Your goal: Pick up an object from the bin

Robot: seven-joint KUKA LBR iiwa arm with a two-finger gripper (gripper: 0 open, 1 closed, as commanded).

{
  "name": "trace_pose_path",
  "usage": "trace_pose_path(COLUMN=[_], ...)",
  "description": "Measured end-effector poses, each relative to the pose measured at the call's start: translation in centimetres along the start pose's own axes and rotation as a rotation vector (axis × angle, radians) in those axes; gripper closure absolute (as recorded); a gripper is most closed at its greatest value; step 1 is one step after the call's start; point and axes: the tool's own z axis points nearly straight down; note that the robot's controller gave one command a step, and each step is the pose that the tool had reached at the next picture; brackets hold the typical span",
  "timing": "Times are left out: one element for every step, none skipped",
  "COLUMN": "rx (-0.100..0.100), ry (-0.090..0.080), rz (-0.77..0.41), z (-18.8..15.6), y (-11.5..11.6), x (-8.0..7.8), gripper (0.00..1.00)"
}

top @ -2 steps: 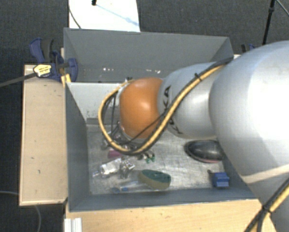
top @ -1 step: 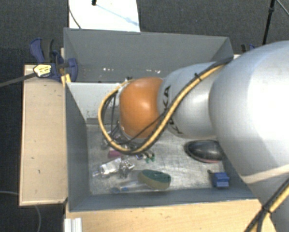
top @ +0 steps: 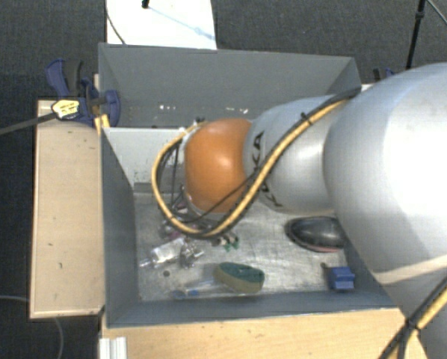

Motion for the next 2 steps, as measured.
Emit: trace_pose_path(rx=[0.0,0.002], ry=[0.002,-0.001], rz=[0.004,0.007], z=[-2.1,-5.9], y=[0.0,0.0], x=[-0.1,-0.3], gripper=[1.0,1.0])
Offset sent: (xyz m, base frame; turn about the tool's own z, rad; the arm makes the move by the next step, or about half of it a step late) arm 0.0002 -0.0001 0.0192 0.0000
